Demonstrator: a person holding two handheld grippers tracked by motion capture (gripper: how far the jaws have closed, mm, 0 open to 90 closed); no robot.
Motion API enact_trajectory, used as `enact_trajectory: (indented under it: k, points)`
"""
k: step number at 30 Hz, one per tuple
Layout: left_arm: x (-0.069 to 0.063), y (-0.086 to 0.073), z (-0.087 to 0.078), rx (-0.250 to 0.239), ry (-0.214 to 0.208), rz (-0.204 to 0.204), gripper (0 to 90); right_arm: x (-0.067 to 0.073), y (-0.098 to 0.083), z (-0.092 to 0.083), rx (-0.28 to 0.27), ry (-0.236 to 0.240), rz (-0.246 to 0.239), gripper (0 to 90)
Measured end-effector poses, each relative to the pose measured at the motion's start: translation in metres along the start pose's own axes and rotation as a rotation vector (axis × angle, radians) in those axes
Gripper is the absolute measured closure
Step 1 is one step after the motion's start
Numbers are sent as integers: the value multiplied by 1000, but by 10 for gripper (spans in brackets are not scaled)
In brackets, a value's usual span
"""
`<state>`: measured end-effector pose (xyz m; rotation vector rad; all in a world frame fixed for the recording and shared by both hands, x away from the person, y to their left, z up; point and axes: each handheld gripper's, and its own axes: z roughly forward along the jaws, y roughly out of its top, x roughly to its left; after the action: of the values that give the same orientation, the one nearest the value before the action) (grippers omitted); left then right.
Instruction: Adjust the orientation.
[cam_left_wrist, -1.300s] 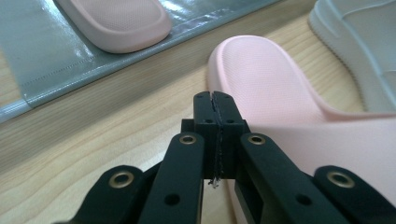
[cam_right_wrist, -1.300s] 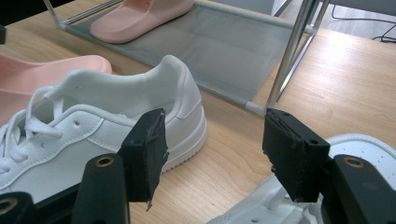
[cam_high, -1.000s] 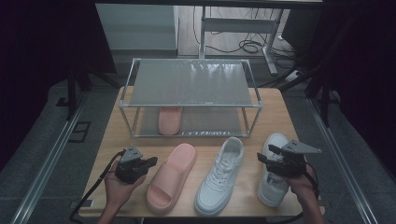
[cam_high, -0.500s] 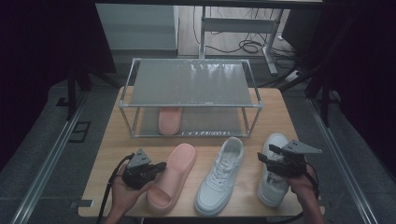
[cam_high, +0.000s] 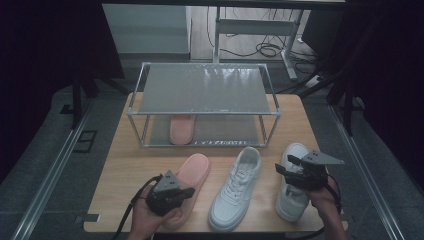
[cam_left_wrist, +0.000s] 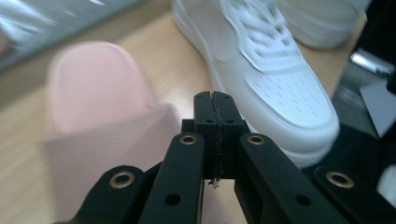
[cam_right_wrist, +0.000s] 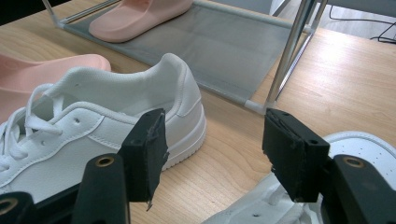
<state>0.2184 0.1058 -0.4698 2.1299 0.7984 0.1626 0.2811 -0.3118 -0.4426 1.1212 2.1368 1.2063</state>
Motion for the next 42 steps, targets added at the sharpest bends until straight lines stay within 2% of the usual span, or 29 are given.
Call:
enact_trajectory:
  k: [2,5,13,21,27,36,42]
  points:
    - [-6,-3,5,37,-1,13,900,0,0,0,-2,1,0,403]
    - [-13,-10,12,83,22,22,900,0,0,0,0,2,1,403]
    - [-11,-20,16,127,60,9,900,1,0,2,2,1,-1,402]
    - [-6,-23,12,131,76,-2,900,0,0,0,-2,-2,0,403]
    - [1,-28,4,128,100,-27,900,0,0,-1,-5,-2,0,402]
    - [17,-39,-11,116,145,-77,900,-1,0,-1,-1,-3,0,403]
    - [31,-47,-21,92,175,-127,900,-1,0,-1,0,-4,2,403]
